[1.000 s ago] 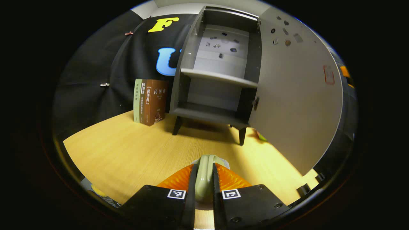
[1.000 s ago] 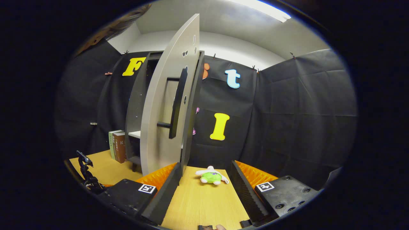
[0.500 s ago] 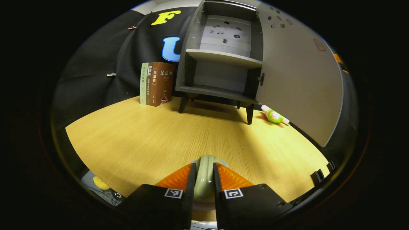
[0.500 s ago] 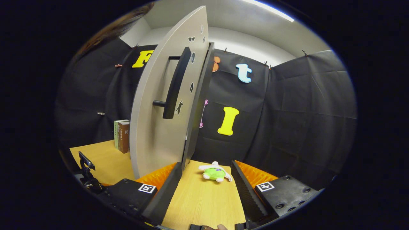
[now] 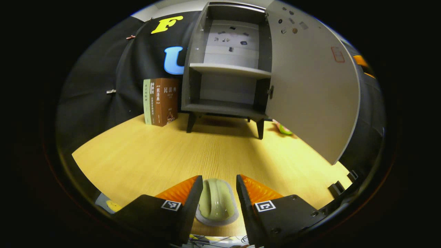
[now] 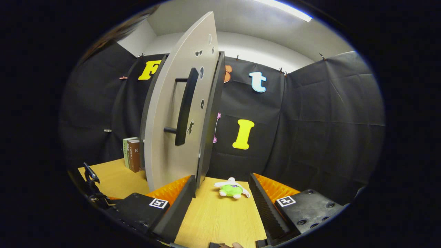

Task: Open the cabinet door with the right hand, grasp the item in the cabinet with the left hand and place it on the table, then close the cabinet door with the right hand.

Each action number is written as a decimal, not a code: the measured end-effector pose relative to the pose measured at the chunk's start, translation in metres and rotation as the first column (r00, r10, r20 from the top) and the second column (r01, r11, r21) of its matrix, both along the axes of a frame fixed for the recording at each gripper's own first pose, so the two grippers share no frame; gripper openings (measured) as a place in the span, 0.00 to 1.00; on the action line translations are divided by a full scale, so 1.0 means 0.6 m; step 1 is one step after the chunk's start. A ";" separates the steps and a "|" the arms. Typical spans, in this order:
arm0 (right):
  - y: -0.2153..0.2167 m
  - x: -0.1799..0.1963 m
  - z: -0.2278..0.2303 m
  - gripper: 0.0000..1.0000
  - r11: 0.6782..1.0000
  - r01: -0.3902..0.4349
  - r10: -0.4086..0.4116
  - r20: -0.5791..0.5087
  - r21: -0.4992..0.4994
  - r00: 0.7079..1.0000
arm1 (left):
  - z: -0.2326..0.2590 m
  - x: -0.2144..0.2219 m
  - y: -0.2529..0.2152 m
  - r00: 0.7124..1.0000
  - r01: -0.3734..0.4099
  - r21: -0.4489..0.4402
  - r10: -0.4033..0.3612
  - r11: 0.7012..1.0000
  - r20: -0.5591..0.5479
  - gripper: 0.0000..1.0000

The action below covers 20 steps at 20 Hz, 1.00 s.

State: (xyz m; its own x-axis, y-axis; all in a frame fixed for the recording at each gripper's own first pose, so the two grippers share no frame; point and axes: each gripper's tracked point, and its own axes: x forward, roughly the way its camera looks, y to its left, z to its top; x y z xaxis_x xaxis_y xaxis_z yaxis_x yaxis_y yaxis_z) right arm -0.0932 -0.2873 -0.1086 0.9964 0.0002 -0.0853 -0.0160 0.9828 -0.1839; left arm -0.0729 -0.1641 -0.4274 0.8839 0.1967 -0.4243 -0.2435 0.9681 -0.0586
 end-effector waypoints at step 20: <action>0.116 0.087 0.124 0.95 0.937 -0.275 0.263 0.084 0.215 0.961 | 0.559 -0.034 0.192 0.942 -0.078 0.151 0.023 0.986 0.335 0.72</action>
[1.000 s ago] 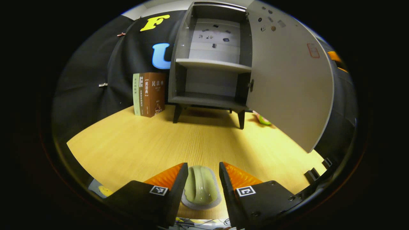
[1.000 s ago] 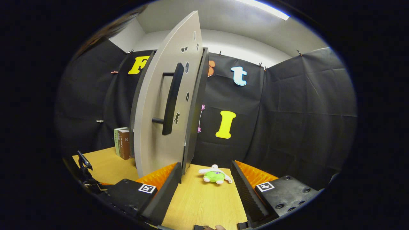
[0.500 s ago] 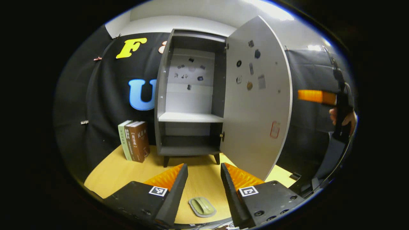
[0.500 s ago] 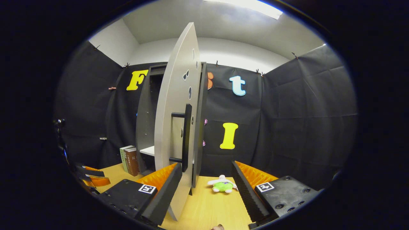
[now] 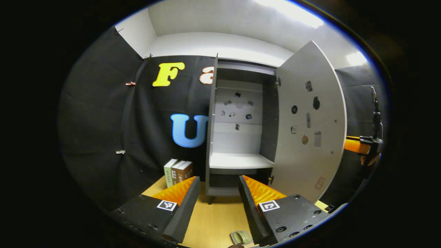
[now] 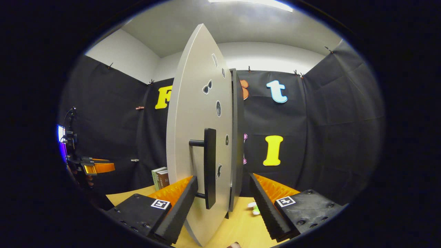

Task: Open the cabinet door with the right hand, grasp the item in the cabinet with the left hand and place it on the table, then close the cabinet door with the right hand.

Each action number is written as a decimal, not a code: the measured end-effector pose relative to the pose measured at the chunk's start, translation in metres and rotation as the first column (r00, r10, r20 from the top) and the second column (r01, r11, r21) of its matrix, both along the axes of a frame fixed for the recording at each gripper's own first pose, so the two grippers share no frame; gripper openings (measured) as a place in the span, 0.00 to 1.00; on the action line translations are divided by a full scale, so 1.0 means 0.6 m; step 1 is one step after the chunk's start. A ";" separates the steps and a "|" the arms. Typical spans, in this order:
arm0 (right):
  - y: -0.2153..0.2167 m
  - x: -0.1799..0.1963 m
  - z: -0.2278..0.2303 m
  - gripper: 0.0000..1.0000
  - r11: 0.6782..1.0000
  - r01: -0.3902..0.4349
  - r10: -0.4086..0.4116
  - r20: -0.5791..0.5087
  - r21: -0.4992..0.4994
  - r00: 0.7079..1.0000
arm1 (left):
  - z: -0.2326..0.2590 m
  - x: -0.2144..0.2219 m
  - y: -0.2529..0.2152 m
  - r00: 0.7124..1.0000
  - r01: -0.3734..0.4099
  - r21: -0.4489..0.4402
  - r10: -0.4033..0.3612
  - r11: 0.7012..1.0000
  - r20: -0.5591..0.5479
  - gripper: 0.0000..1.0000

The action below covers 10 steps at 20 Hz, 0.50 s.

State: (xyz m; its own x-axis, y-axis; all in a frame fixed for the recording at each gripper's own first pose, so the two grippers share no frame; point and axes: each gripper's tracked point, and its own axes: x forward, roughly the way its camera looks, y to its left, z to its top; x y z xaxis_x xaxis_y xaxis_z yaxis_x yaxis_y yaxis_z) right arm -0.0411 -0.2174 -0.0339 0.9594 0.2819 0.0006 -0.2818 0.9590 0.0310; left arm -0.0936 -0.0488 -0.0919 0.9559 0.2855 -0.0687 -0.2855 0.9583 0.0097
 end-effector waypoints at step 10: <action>0.125 0.040 -0.011 0.96 0.999 -0.005 0.005 -0.015 -0.035 1.000 | 0.010 0.046 0.089 0.998 0.057 0.010 -0.057 0.998 -0.006 0.72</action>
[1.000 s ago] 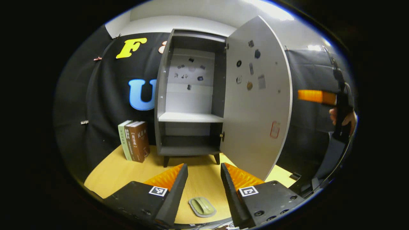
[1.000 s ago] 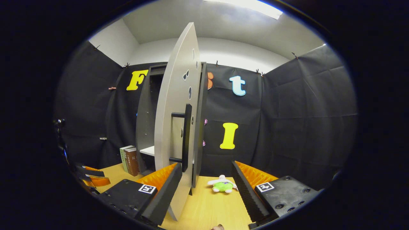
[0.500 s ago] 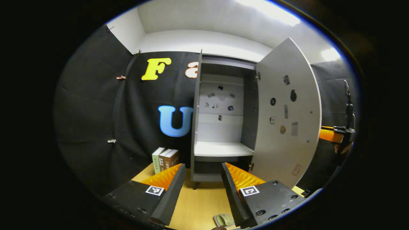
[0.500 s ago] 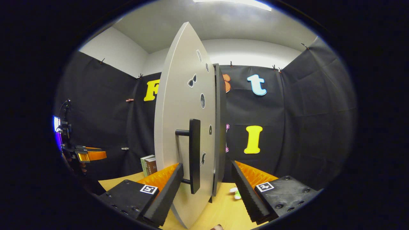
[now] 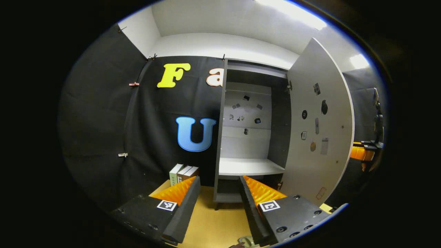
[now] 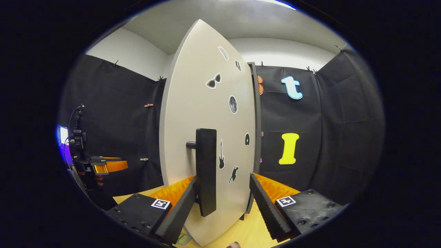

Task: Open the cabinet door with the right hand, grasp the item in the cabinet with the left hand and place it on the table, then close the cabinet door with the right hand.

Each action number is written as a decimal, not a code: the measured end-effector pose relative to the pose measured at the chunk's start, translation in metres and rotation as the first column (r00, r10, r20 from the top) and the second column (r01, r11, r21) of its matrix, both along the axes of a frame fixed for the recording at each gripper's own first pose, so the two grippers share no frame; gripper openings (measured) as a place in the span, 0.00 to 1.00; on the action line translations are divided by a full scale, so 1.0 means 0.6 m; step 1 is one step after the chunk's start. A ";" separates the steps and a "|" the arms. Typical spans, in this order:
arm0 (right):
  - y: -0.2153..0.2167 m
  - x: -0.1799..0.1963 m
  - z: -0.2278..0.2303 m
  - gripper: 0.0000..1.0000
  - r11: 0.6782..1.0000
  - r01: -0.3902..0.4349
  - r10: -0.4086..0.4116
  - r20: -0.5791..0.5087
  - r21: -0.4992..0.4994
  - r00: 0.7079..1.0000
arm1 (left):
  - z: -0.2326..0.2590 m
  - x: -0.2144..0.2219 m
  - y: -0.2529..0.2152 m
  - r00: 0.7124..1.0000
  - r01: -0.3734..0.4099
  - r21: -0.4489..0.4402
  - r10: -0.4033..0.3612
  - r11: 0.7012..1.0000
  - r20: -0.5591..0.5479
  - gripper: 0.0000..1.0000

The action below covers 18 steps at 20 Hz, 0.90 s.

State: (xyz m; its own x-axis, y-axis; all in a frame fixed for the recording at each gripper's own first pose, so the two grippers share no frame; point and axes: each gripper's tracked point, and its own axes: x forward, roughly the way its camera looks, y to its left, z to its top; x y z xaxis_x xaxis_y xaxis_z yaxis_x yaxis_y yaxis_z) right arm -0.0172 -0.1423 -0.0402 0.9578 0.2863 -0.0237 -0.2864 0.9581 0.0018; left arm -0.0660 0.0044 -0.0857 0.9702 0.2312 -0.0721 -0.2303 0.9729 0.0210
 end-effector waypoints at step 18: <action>0.243 0.062 -0.034 0.98 1.000 -0.018 0.018 -0.021 0.007 1.000 | 0.023 0.048 0.092 0.991 0.137 -0.010 -0.137 0.990 0.003 0.72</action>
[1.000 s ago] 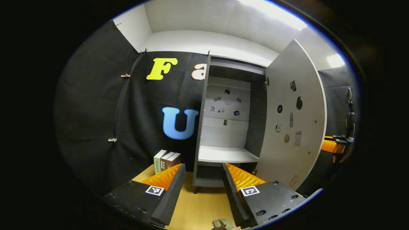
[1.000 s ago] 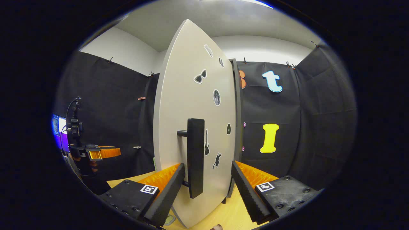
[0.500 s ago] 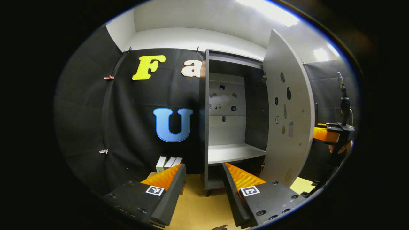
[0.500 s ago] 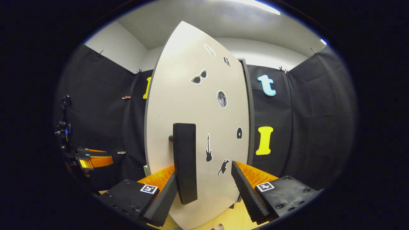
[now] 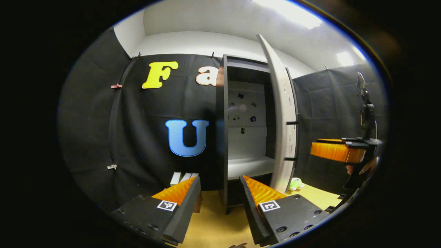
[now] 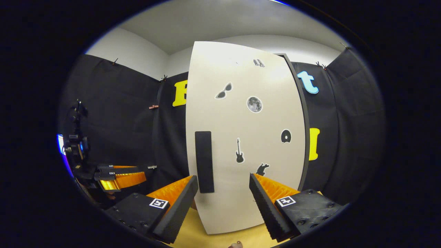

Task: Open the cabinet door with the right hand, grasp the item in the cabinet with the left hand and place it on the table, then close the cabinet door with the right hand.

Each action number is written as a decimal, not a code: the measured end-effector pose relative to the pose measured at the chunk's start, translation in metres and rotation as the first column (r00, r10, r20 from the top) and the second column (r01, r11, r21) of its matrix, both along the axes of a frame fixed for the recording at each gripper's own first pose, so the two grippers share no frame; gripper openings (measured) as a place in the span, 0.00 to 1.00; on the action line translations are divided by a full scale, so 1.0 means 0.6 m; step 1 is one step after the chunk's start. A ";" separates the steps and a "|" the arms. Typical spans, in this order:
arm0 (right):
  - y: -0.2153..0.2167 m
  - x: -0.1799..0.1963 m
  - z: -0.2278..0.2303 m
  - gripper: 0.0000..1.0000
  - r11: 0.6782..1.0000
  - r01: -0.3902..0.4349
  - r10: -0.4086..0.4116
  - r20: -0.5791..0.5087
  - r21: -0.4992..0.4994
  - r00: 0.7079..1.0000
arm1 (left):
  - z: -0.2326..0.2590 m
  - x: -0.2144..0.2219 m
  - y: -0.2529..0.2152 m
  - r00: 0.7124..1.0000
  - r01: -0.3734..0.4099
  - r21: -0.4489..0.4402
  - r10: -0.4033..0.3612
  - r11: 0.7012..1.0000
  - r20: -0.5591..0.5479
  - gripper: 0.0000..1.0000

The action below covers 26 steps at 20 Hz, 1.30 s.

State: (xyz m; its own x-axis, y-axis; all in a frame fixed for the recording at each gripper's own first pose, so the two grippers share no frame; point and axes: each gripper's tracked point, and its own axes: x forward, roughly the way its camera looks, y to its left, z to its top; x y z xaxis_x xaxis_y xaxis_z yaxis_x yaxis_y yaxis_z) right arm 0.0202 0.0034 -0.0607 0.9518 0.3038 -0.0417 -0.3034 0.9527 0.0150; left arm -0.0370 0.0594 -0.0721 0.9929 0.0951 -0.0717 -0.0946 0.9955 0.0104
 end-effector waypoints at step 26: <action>-0.164 0.015 -0.002 0.98 0.960 0.260 -0.258 0.029 -0.101 0.966 | 0.020 0.088 -0.148 0.998 0.053 -0.064 -0.050 0.997 0.038 0.72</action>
State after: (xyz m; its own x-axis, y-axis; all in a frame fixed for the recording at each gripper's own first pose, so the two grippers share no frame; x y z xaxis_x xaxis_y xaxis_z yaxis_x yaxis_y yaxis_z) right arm 0.0291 -0.0950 -0.0616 0.9981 0.0413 -0.0450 -0.0452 0.9949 -0.0905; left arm 0.0160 -0.0295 -0.0603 0.9984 0.0400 -0.0398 -0.0422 0.9975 -0.0567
